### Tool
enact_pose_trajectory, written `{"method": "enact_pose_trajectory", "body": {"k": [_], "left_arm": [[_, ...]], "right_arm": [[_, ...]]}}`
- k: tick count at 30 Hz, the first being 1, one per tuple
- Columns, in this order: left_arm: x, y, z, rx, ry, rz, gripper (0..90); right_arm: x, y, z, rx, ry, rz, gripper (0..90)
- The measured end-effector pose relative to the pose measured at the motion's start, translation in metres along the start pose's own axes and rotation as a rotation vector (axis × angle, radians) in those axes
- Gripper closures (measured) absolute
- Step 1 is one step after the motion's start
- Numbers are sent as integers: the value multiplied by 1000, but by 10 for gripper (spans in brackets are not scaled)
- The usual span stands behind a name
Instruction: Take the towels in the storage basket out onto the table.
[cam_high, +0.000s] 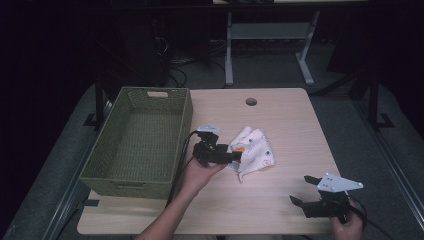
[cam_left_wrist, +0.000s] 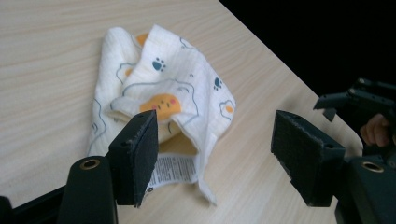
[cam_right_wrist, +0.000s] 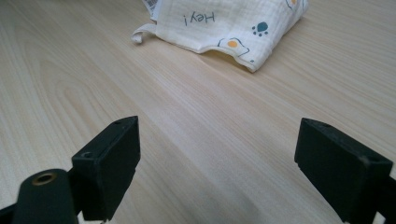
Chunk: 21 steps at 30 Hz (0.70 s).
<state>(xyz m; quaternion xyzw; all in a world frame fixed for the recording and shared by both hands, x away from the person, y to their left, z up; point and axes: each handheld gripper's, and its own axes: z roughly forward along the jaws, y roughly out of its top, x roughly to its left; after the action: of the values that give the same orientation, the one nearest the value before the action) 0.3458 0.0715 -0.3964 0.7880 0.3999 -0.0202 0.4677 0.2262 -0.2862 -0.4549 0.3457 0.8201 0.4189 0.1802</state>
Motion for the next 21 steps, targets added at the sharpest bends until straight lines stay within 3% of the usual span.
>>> {"method": "enact_pose_trajectory", "body": {"k": [9, 11, 14, 16, 18, 21], "left_arm": [[-3, -17, -7, 13, -5, 26, 309], [-2, -21, -10, 9, -29, 8, 302], [-7, -24, -13, 17, -14, 44, 299], [-9, -26, -14, 13, -22, 46, 298], [-14, -32, -16, 13, -8, 79, 297], [-15, -38, -19, 12, -13, 89, 296]], "right_arm": [[-2, -1, -1, -3, -1, -2, 140], [-2, -1, -1, -1, -4, 7, 140], [-2, -1, -2, -3, -5, 4, 140], [-3, -1, -1, -3, -6, 4, 140], [-3, -2, -1, 3, -9, 8, 140], [-4, -2, -1, 3, -9, 1, 140]]}}
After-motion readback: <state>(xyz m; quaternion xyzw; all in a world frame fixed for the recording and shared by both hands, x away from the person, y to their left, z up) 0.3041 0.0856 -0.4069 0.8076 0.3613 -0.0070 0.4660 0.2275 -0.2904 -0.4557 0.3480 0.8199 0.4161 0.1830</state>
